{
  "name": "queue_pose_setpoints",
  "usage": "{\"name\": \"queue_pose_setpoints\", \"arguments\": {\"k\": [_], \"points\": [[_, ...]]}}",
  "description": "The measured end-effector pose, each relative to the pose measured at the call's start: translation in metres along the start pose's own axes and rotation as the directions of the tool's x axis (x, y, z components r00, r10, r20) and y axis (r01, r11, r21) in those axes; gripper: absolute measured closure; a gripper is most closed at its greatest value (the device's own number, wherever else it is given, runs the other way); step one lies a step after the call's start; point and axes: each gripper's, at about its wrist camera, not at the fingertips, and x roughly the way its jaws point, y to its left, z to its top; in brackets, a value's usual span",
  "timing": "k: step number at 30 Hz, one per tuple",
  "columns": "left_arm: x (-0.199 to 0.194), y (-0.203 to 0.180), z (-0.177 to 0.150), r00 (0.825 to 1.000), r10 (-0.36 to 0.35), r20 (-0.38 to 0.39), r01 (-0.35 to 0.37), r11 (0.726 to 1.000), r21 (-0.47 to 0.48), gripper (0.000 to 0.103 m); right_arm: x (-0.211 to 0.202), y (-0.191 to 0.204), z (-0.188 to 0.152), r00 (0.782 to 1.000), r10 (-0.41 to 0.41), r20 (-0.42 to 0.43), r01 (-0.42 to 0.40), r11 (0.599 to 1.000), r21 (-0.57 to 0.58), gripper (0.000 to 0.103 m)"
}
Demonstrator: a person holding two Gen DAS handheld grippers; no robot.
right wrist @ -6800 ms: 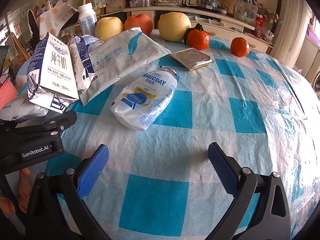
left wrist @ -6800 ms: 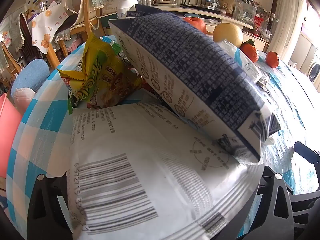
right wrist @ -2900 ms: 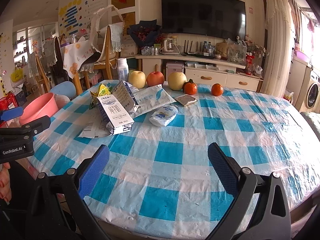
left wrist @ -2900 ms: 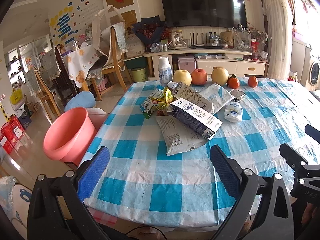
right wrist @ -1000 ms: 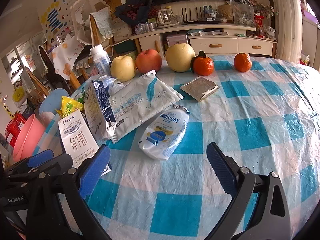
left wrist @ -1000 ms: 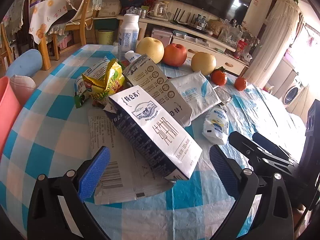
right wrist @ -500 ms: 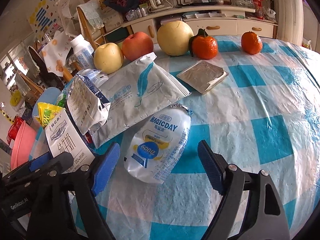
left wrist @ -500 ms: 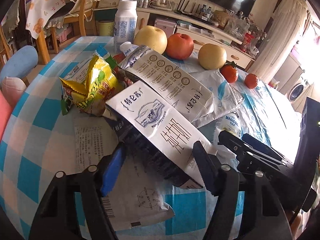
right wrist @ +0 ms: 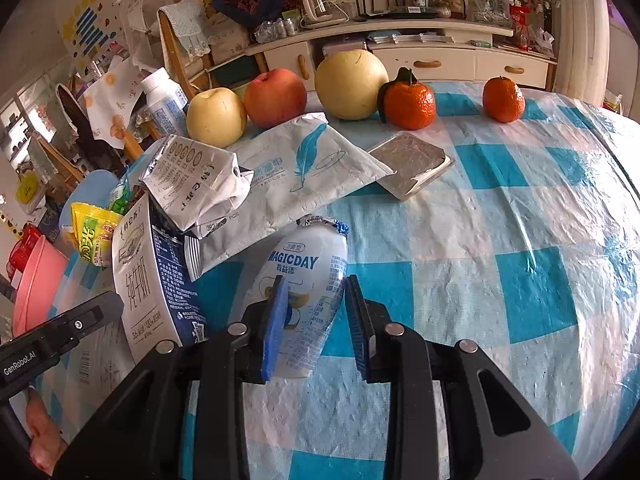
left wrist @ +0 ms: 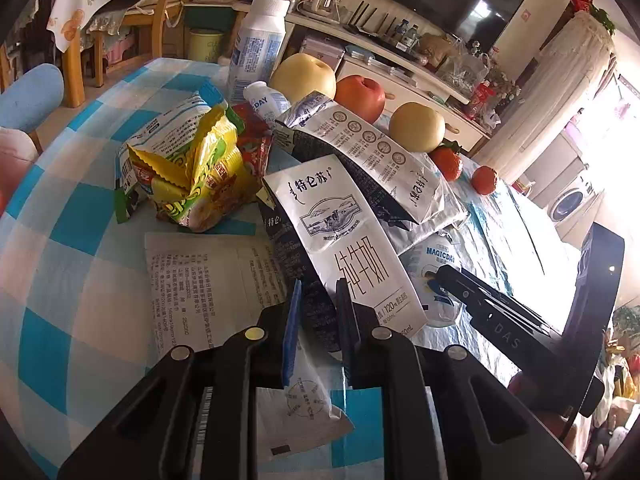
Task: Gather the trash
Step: 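Grasp the white milk carton with the left gripper while the right gripper approaches the MAGICDAY pouch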
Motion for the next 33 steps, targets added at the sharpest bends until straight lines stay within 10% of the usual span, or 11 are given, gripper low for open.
{"name": "queue_pose_setpoints", "arguments": {"k": [2,5,12,24,33], "points": [[0.001,-0.001,0.0,1.0,0.001,-0.012,-0.001,1.0,0.008,0.075,0.0,0.0,0.001,1.0,0.001,0.0,-0.001,1.0,0.002,0.072],[0.003,-0.006,-0.001,1.0,0.0,-0.031,0.0,1.0,0.019,0.031,-0.002,0.002,0.0,1.0,-0.011,-0.007,0.011,1.0,-0.011,0.073],[0.015,-0.024,0.002,0.997,0.067,-0.027,-0.065,0.996,0.067,0.024,-0.011,-0.01,-0.001,0.992,-0.126,0.003,0.126,0.992,-0.019,0.059],[0.036,-0.031,0.021,0.996,0.081,-0.023,-0.079,0.993,0.09,0.025,-0.003,0.001,-0.002,1.0,-0.006,-0.008,0.005,1.0,-0.02,0.019],[0.033,-0.018,0.024,0.997,0.06,-0.054,-0.059,0.998,0.022,0.023,0.016,0.022,-0.007,0.991,-0.135,-0.018,0.131,0.981,-0.144,0.016]]}}
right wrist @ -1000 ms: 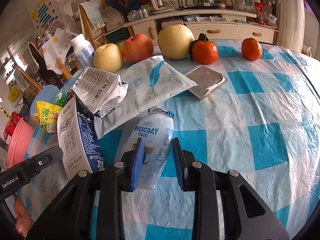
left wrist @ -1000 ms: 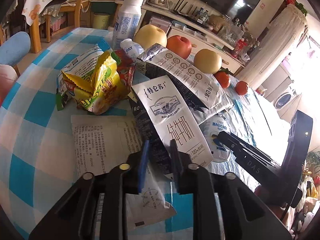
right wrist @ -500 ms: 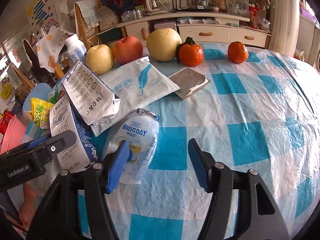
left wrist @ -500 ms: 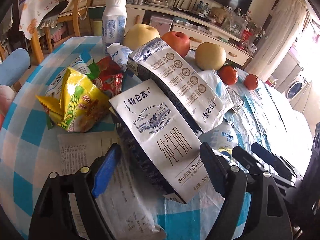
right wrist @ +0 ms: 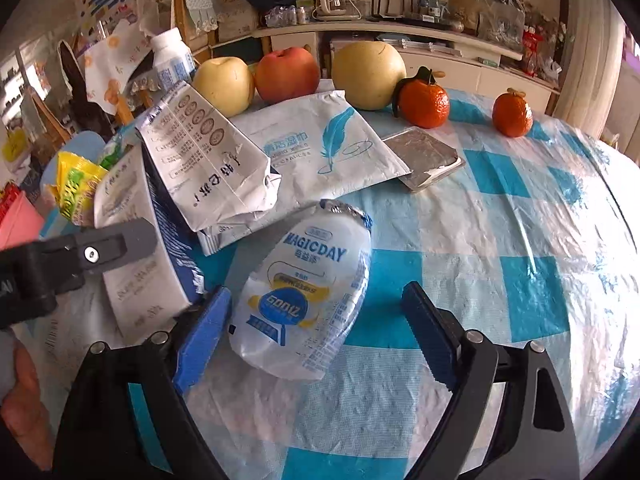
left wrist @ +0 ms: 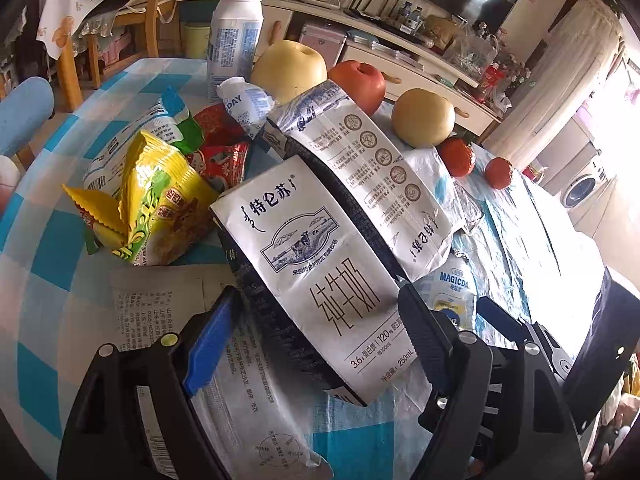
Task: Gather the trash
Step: 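Grasp the white milk carton with the left gripper while the right gripper approaches the MAGICDAY pouch, then lift the milk carton with the left gripper while the right gripper grasps the MAGICDAY pouch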
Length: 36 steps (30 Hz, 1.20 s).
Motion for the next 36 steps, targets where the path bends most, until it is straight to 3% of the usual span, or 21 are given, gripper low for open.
{"name": "queue_pose_setpoints", "arguments": {"k": [6,11,15,17,19,21,30,36], "points": [[0.006,-0.006,0.0,0.998,0.065,0.0,-0.065,0.998,-0.009,0.01,0.001,-0.02,0.001,0.992,-0.121,-0.024,0.121,0.993,-0.004,0.015],[0.014,-0.014,0.002,0.996,0.094,0.004,-0.095,0.995,0.021,0.009,0.001,-0.031,0.002,0.996,-0.09,-0.015,0.09,0.996,0.023,0.015],[0.012,-0.015,0.0,0.997,0.077,0.026,-0.078,0.996,0.042,0.018,0.006,-0.028,0.004,0.997,-0.072,-0.008,0.072,0.997,0.017,0.015],[0.01,-0.015,0.0,0.998,0.05,0.027,-0.051,0.998,0.043,0.03,0.007,-0.027,0.003,0.997,-0.073,-0.008,0.073,0.997,0.01,0.017],[0.008,-0.015,-0.002,0.999,0.039,0.027,-0.04,0.998,0.046,0.033,0.005,-0.026,0.002,0.998,-0.067,-0.003,0.067,0.998,0.008,0.026],[0.006,-0.016,-0.005,0.999,0.038,0.029,-0.04,0.997,0.06,0.034,0.003,-0.027,0.002,0.998,-0.065,0.005,0.065,0.998,0.002,0.042],[-0.017,-0.004,-0.019,0.998,-0.028,0.047,0.025,0.998,0.064,0.035,-0.008,-0.025,-0.004,0.998,-0.061,0.022,0.061,0.998,-0.009,0.043],[-0.055,0.019,-0.02,0.991,-0.038,0.125,0.032,0.998,0.052,0.035,-0.035,-0.023,-0.009,0.996,0.003,0.084,-0.005,1.0,0.019,0.043]]}}
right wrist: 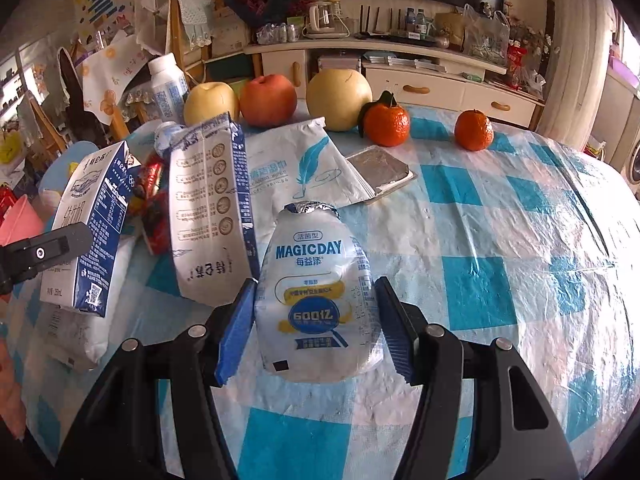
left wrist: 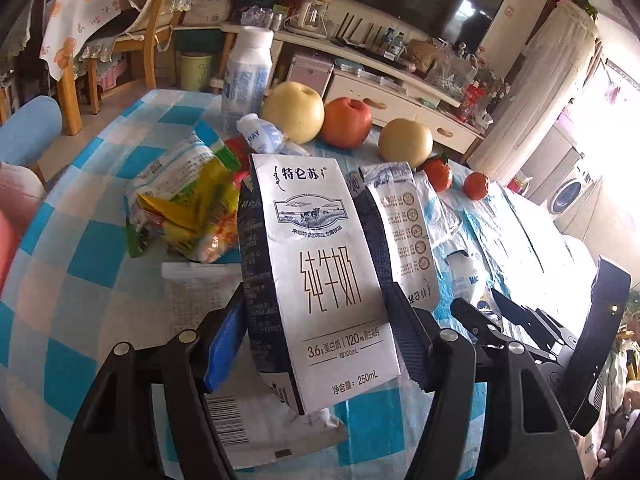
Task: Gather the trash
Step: 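Lift the milk carton with the left gripper while the right gripper grasps the MAGICDAY pouch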
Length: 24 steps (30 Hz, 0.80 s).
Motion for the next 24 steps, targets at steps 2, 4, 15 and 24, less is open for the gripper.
{"name": "queue_pose_setpoints", "arguments": {"k": [2,4,15,24], "points": [[-0.016,0.01,0.003,0.999,0.002,0.035,-0.002,1.0,-0.007,0.035,-0.011,0.003,-0.001,0.999,0.026,0.024,-0.026,1.0,0.007,0.043],[-0.032,0.024,0.007,0.998,0.002,0.068,0.0,1.0,-0.027,0.037,-0.021,0.009,0.0,0.997,0.058,0.051,-0.059,0.998,0.015,0.043],[-0.068,0.117,0.019,0.995,-0.026,0.096,0.043,0.982,-0.185,0.072,-0.071,0.113,0.015,0.972,0.167,0.163,-0.148,0.981,-0.123,0.042],[-0.05,0.136,0.004,1.0,0.02,-0.015,-0.022,0.992,-0.125,0.032,-0.06,0.148,0.002,0.98,0.168,0.105,-0.152,0.978,-0.144,0.042]]}}
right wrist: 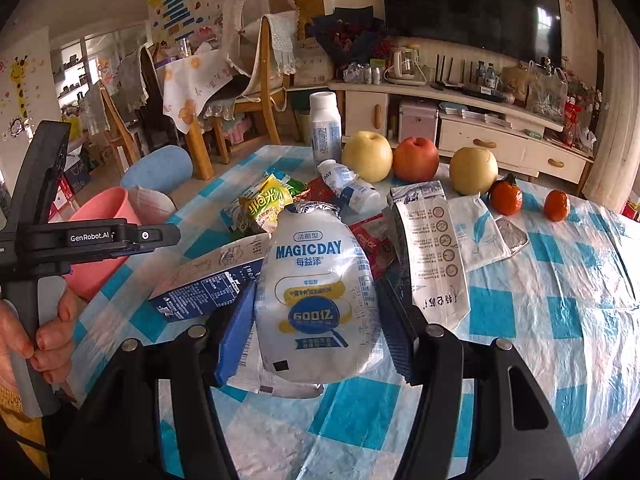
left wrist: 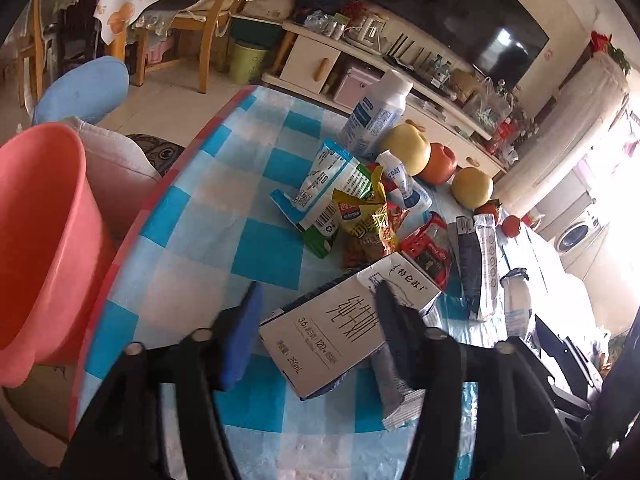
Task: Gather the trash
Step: 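Lift the milk carton with the left gripper while the right gripper grasps the MAGICDAY pouch, then carry both items over the pink bucket and open both grippers to drop them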
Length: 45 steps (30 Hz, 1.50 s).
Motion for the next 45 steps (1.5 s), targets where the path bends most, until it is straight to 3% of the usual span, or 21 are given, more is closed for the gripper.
{"name": "queue_pose_setpoints", "arguments": {"k": [2,9,17,25,35,42,45], "points": [[0.006,-0.006,-0.003,0.999,-0.015,-0.034,0.017,0.998,0.06,0.023,0.002,0.001,-0.002,1.0,-0.002,-0.007,0.002,1.0,0.0,0.042],[0.041,-0.019,-0.015,0.99,0.064,-0.124,-0.03,0.965,0.261,0.016,0.001,0.002,-0.007,1.0,0.01,-0.017,-0.01,1.0,-0.009,0.042],[0.06,-0.03,-0.026,0.984,0.041,-0.173,0.01,0.959,0.282,0.019,0.009,-0.002,-0.014,0.999,0.027,-0.029,-0.027,0.999,-0.021,0.042],[0.055,-0.034,-0.025,0.987,-0.052,-0.152,0.084,0.975,0.206,0.035,0.008,-0.009,-0.014,0.999,0.029,-0.026,-0.029,1.0,-0.006,0.042],[0.028,-0.026,-0.016,0.993,-0.092,-0.073,0.101,0.985,0.137,0.037,-0.001,0.006,-0.009,1.0,0.028,-0.008,-0.028,0.999,-0.03,0.042],[-0.001,-0.009,-0.005,0.992,-0.127,0.0,0.126,0.989,0.078,0.037,-0.003,0.03,-0.001,0.997,0.079,-0.006,-0.079,0.996,-0.031,0.042],[-0.019,0.003,0.002,0.993,-0.109,0.052,0.106,0.993,0.051,0.037,-0.002,0.043,0.005,0.995,0.103,-0.001,-0.103,0.994,-0.039,0.042]]}}
